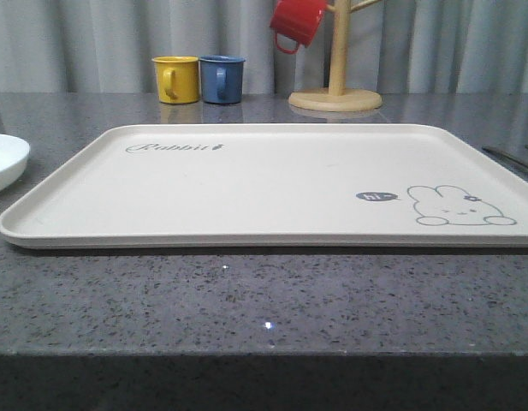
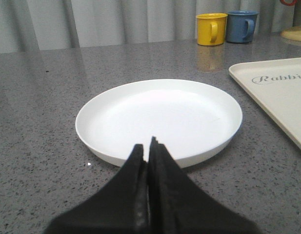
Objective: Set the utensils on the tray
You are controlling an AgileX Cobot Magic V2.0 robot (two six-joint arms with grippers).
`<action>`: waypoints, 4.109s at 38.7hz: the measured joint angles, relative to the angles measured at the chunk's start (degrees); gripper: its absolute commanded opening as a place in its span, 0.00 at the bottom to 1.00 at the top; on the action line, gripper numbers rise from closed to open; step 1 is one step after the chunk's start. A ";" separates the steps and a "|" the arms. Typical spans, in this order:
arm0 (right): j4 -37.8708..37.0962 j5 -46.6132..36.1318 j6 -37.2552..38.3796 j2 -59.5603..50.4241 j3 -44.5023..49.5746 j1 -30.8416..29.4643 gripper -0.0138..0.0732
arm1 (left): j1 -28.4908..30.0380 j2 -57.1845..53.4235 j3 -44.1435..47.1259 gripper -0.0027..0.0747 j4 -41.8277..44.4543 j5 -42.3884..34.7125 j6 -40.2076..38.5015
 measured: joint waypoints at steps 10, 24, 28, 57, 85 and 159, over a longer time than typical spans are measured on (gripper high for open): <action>0.00 0.00 0.00 0.00 0.00 0.00 0.08 | 0.00 0.00 0.00 0.01 0.00 0.00 0.00; 0.00 0.00 0.00 0.00 0.00 0.00 0.08 | 0.00 0.00 0.00 0.01 0.00 0.00 0.00; 0.00 0.00 0.00 0.00 0.00 0.00 0.08 | 0.00 0.00 0.00 0.01 0.00 0.00 0.00; 0.14 -0.41 0.00 0.00 0.00 0.00 0.08 | 0.00 0.00 0.00 0.01 0.00 -3.83 0.00; 3.10 13.22 0.12 19.32 -35.55 0.00 0.08 | 0.00 21.76 -30.82 0.01 3.21 1.33 0.11; 0.63 14.63 0.12 24.33 -37.07 0.00 0.90 | -12.71 83.15 -65.67 0.70 0.90 54.10 5.99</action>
